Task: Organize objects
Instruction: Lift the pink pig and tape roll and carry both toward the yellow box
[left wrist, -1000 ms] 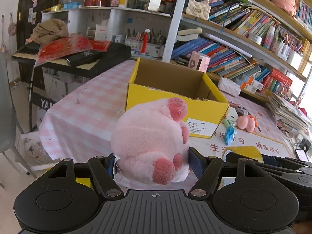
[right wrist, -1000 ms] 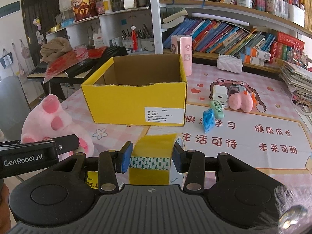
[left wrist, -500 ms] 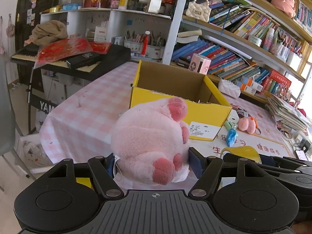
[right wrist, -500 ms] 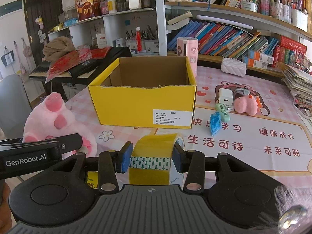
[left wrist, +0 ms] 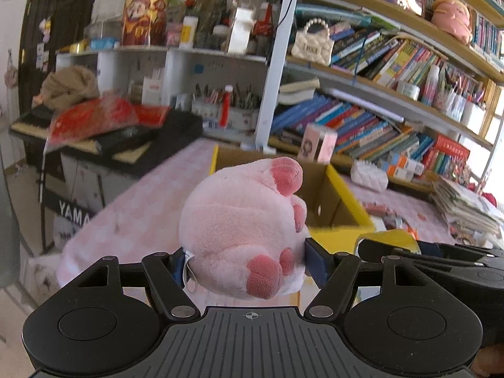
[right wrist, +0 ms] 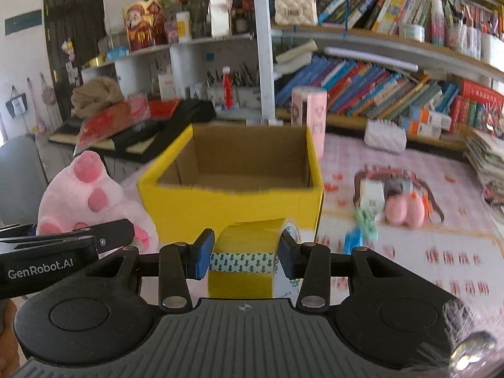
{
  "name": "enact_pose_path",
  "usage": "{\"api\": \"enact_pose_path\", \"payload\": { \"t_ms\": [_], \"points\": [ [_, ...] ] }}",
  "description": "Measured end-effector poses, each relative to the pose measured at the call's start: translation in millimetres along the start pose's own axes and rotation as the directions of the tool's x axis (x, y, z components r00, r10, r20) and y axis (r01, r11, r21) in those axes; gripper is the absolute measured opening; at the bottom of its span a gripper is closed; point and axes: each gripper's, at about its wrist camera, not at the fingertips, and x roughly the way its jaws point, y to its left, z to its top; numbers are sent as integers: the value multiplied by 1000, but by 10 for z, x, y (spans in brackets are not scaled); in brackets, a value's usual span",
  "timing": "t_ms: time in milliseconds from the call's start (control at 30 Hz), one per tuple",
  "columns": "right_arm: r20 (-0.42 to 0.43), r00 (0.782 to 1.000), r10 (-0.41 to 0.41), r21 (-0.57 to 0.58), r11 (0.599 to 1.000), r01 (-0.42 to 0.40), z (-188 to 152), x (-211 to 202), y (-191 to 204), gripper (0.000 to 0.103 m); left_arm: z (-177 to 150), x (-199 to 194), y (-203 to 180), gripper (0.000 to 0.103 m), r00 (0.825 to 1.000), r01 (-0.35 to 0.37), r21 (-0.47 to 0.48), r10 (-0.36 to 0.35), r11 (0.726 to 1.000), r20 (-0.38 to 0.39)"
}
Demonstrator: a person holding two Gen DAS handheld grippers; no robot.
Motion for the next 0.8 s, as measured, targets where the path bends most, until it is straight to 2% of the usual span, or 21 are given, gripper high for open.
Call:
{"api": "enact_pose_path", "payload": {
  "t_ms": [167, 367, 500, 800],
  "points": [
    [61, 998, 12, -7, 1000, -11, 373, 254, -110, 40, 278, 270, -65, 71, 999, -4, 10, 4, 1000, 34],
    [88, 996, 33, -50, 998, -28, 675, 675, -243, 40, 529, 716, -92, 71, 999, -27, -7, 27, 1000, 16],
    [58, 997, 59, -93, 994, -54, 770, 1008, -309, 40, 593, 1019, -104, 71, 998, -43, -17, 43, 999, -34],
    [-74, 992, 99, -163, 981, -110, 796, 1669, -409, 40, 629, 1528, -108, 71, 989, -91, -1, 90, 996, -116]
  ]
}}
